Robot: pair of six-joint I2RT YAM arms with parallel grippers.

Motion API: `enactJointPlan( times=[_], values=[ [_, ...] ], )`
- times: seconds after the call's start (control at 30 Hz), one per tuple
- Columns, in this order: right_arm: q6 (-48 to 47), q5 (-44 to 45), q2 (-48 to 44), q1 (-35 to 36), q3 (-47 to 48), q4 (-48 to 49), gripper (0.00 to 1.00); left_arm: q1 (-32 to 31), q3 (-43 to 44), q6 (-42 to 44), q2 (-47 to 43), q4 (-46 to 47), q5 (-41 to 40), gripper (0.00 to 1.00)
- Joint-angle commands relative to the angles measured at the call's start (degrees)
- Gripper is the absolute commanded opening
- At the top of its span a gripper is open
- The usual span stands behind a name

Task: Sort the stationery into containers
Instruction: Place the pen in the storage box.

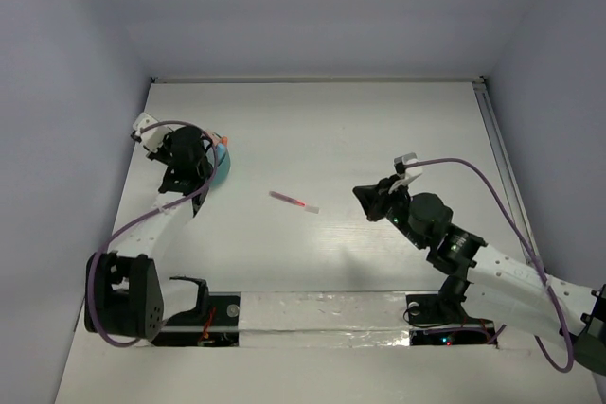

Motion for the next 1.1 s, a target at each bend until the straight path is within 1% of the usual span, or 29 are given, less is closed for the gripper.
enactJointPlan(
  times=[0.0, 0.13, 0.2, 0.3, 0.43, 0.53, 0.7, 0.9, 0.97, 1.07],
  values=[
    [0.8, -1.9, -1.2, -0.1, -0.6, 3.4, 0.08, 1.2, 2.2, 3.2, 3.7, 3.7, -3.7, 0.0],
    [1.1, -2.6, -2.1, -0.1, -0.8, 3.5, 0.08, 1.2, 2.9, 6.1, 6.7, 5.5, -5.6, 0.0],
    [1.2, -2.9, -2.4, -0.1, -0.9, 3.7, 0.08, 1.2, 2.8, 8.6, 7.6, 8.1, -6.0, 0.0],
    [1.3, -3.4, -2.7, -0.1, -0.9, 3.7, 0.08, 1.2, 3.2, 9.7, 9.6, 9.0, -6.8, 0.0],
    [1.5, -4.0, -3.1, -0.1, -1.2, 3.8, 0.08, 1.2, 1.8, 10.3, 11.1, 12.6, -5.4, 0.0],
    [1.5, -4.1, -3.4, -0.1, -1.3, 4.1, 0.08, 1.2, 1.5, 10.3, 12.3, 12.9, -5.2, 0.0],
    [1.5, -4.2, -3.9, -0.1, -1.7, 4.5, 0.08, 0.6, 0.5, 10.8, 14.0, 16.2, -4.7, 0.0],
    [1.4, -4.0, -3.5, -0.1, -1.6, 4.7, 0.08, -1.8, 0.2, 10.7, 15.9, 17.2, -5.8, 0.0],
    [1.4, -4.0, -3.5, -0.1, -1.6, 4.7, 0.08, -4.1, 0.1, 12.1, 15.9, 18.3, -7.4, 0.01],
    [1.4, -3.8, -3.4, -0.1, -1.7, 4.7, 0.08, -5.4, -0.2, 13.0, 16.0, 18.9, -8.6, 0.02]
  ],
)
